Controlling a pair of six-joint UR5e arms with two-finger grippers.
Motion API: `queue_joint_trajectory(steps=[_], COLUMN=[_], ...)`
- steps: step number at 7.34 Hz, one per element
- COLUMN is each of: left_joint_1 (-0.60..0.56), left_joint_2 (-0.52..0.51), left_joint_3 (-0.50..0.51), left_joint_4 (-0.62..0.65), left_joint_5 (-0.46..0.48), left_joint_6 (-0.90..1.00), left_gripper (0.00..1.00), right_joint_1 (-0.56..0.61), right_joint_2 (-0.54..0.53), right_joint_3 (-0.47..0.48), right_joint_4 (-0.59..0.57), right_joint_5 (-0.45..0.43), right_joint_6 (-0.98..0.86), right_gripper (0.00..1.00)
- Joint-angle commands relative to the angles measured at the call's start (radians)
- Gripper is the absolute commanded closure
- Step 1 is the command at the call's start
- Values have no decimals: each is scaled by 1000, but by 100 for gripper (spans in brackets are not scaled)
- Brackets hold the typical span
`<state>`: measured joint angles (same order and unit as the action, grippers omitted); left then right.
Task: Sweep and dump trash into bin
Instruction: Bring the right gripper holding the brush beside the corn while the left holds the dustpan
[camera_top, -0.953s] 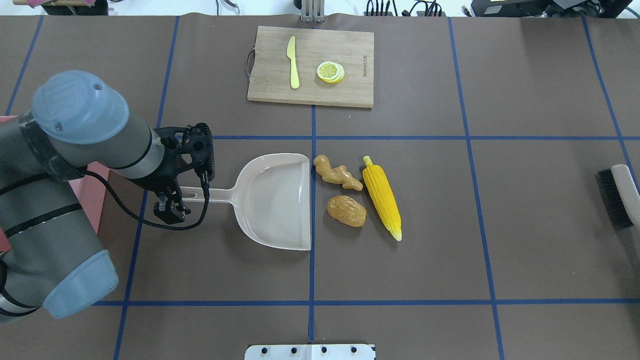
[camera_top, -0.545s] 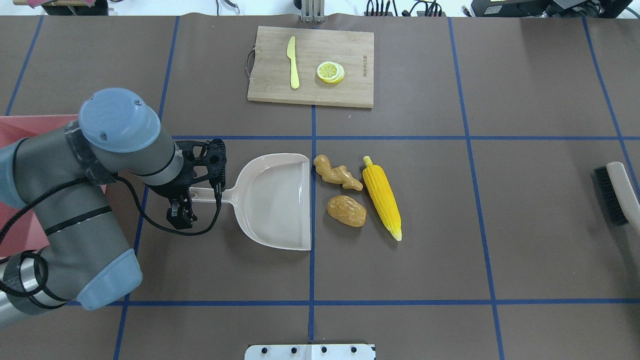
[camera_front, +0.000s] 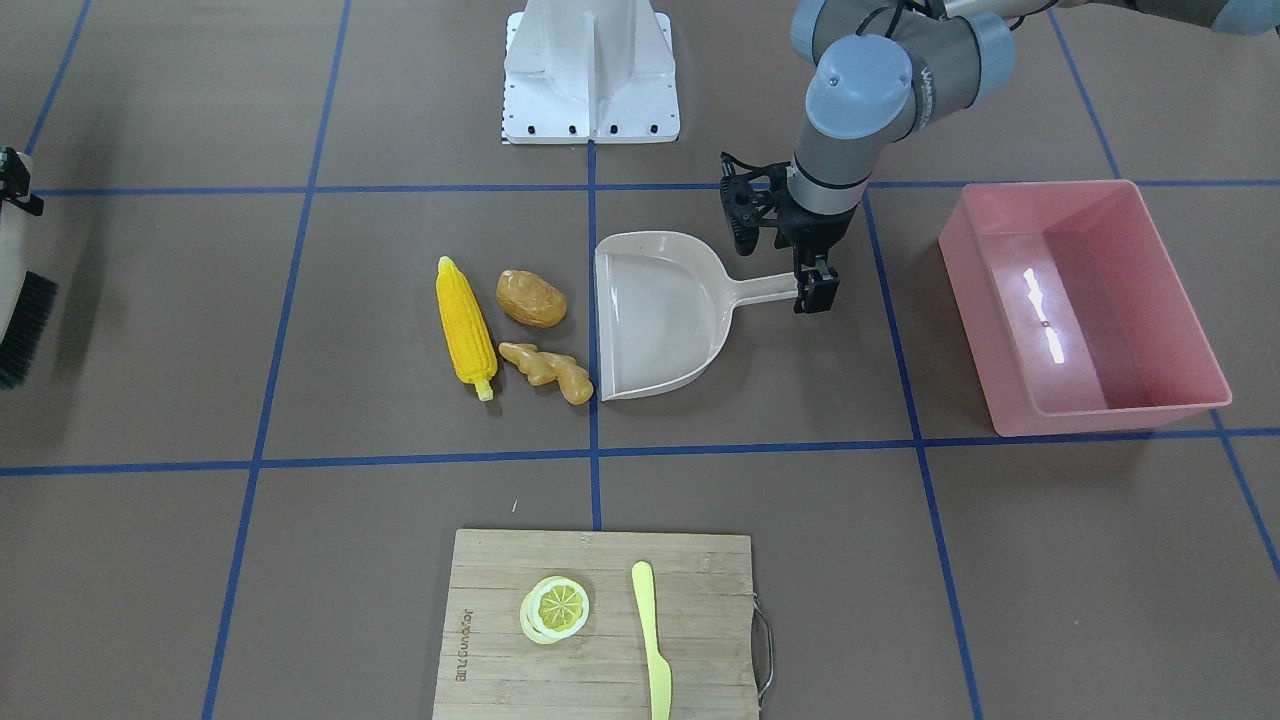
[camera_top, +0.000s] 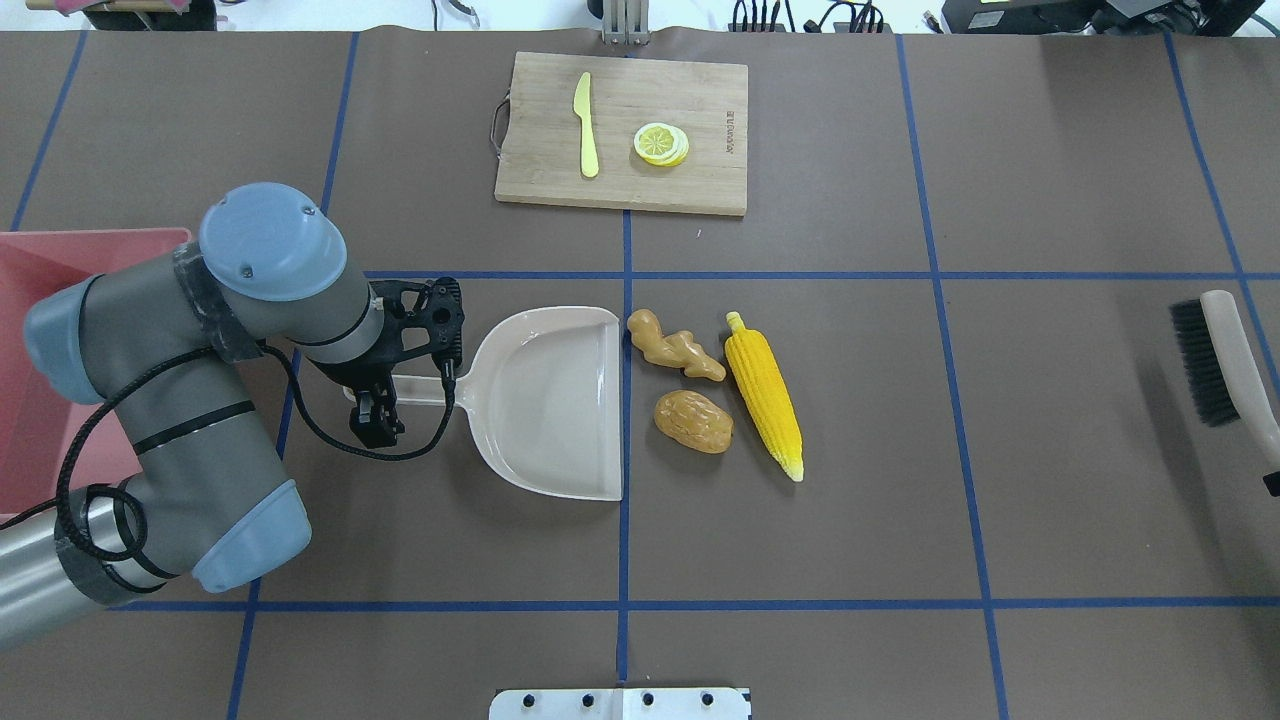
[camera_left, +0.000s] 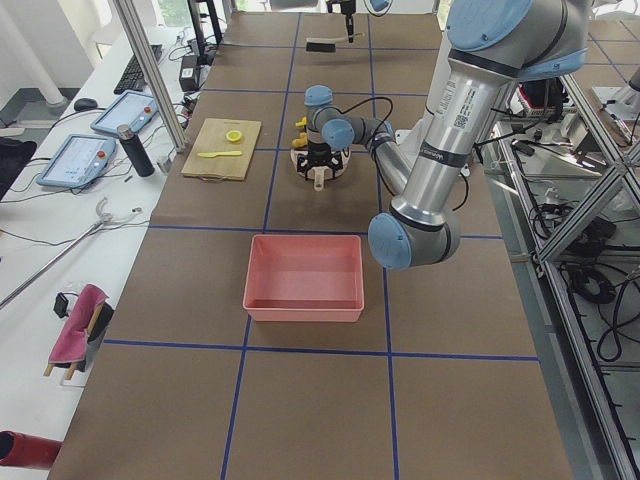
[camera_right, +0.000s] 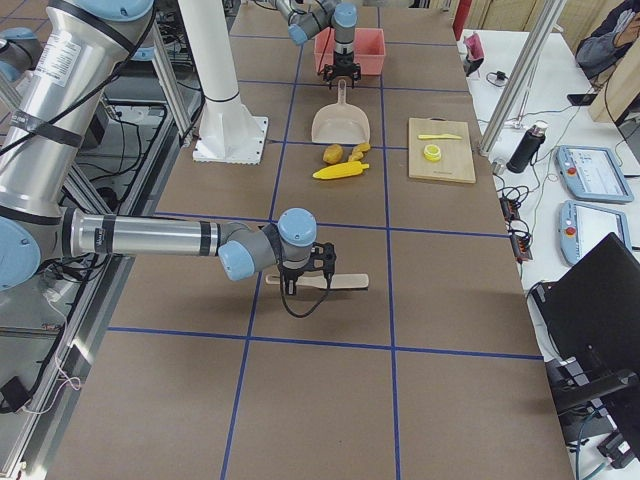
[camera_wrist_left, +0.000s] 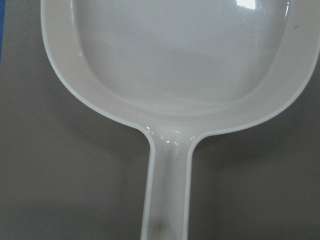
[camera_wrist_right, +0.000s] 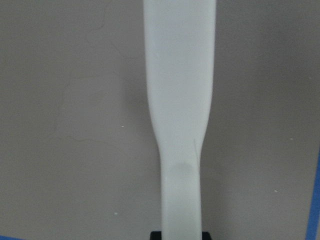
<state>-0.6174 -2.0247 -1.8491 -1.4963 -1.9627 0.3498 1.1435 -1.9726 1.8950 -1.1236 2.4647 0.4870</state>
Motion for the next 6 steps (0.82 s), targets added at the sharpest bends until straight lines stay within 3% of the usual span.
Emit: queue_joint_trajectory(steps=[1, 3, 5, 6], left_joint_1=[-13, -12, -9, -7], left_joint_2=[-3, -12, -17, -17], left_joint_3=[31, 74, 85, 87], left_joint_4=[-42, -53, -64, -64], left_joint_5=[13, 15, 13, 10], left_joint_6=[0, -2, -2, -2], left_gripper=[1, 1, 4, 18], right_joint_1=[19, -45, -137, -195], right_joint_2=[56, 165, 254, 318], right_joint_3=[33, 32, 30, 29], right_joint_4=[2, 5, 10, 10], right_joint_5=[106, 163, 148, 128], right_joint_6=[49, 193, 324, 410], right_gripper=[100, 100, 100, 100])
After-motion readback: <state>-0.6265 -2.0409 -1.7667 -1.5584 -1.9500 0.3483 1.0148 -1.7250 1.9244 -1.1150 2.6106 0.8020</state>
